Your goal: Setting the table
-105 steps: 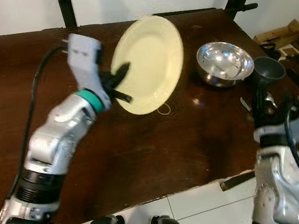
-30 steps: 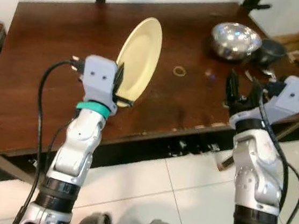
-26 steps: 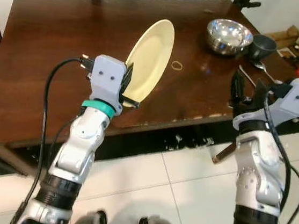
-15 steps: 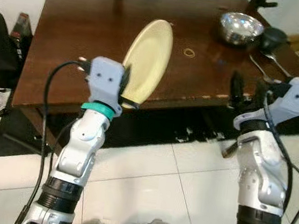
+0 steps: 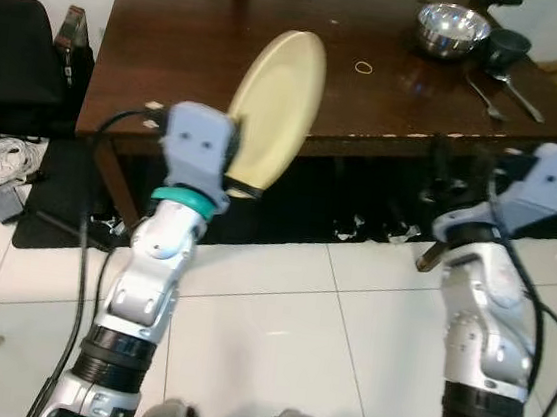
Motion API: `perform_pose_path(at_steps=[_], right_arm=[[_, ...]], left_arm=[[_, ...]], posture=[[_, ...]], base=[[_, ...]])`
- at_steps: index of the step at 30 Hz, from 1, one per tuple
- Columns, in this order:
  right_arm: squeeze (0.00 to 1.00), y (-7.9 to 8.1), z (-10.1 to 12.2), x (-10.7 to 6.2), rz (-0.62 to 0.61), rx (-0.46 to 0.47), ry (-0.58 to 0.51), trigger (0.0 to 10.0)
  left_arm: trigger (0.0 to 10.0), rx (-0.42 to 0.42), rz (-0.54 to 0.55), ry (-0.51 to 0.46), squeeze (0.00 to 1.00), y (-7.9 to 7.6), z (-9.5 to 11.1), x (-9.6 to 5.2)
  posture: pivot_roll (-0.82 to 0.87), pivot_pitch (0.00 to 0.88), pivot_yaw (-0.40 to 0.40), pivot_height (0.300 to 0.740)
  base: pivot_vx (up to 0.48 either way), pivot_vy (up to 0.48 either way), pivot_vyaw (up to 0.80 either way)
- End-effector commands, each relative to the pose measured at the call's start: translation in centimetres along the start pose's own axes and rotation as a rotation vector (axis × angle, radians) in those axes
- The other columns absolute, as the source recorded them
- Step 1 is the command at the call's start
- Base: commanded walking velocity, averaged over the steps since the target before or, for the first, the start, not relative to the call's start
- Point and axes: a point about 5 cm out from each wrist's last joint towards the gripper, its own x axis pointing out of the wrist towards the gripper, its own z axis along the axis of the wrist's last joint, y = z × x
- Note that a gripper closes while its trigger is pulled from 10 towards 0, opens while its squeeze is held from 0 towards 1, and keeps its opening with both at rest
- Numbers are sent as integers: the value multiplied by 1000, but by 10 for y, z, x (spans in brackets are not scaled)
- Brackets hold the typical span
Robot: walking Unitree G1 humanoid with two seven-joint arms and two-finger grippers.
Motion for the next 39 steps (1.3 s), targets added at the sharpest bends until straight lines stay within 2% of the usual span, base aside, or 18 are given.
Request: perform_pose_path(at_steps=[1,39], right_arm=[[0,6,-6,0,16,9,18,10000],[0,8,-7,0,32,14,13,10000]], left_arm=[[10000,18,28,1,0,8,-1,-2],[10000,36,30,10,0,7,0,1]], posture=[[-93,0,20,740],[-87,0,25,740]], base=[[0,0,800],[0,0,799]])
